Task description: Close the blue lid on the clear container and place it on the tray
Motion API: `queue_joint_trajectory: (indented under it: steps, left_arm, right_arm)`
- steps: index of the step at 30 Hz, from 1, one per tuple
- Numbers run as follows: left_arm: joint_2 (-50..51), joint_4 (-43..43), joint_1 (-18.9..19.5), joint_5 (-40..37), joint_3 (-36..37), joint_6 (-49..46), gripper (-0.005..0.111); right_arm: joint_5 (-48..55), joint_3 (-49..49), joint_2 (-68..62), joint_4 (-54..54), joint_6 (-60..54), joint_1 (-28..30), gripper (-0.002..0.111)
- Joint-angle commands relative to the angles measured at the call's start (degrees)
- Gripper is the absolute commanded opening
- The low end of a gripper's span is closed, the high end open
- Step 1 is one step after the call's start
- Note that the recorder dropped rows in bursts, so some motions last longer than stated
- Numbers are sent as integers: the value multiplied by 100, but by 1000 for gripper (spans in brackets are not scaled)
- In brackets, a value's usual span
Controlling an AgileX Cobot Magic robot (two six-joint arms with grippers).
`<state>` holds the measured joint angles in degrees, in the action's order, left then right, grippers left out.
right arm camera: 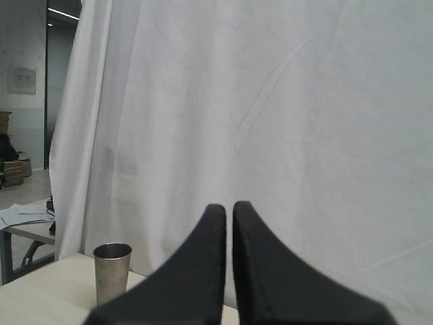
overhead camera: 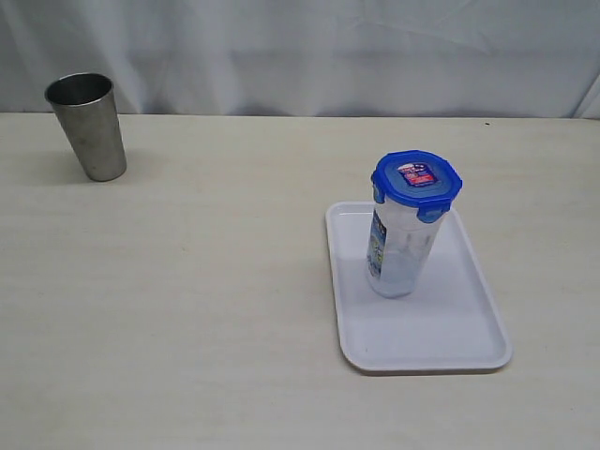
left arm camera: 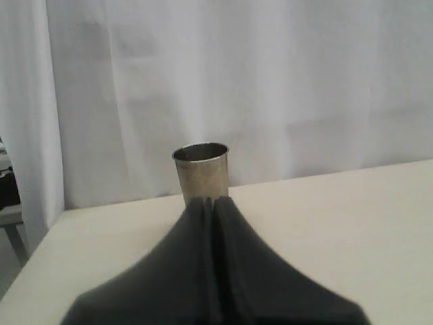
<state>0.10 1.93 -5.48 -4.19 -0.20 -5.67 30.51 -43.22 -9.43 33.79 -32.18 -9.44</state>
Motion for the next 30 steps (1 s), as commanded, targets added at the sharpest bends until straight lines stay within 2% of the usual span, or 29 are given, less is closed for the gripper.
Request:
queue_joint_trajectory:
  steps: [1, 8, 15, 20, 30]
  left_arm:
    - [-10, 40, 15, -507, 20, -5, 0]
    - [-10, 23, 15, -1326, 20, -5, 0]
    - [-10, -1, 15, -1306, 20, -5, 0]
    - [-10, -443, 15, -1306, 20, -5, 0]
    - [-10, -417, 15, -1349, 20, -5, 0]
  right_arm:
    - [13, 27, 22, 4, 9, -8, 4]
    - [13, 27, 22, 4, 9, -8, 4]
    - [13, 27, 22, 4, 9, -8, 4]
    - [13, 27, 22, 4, 9, -8, 4]
    - [13, 27, 22, 4, 9, -8, 4]
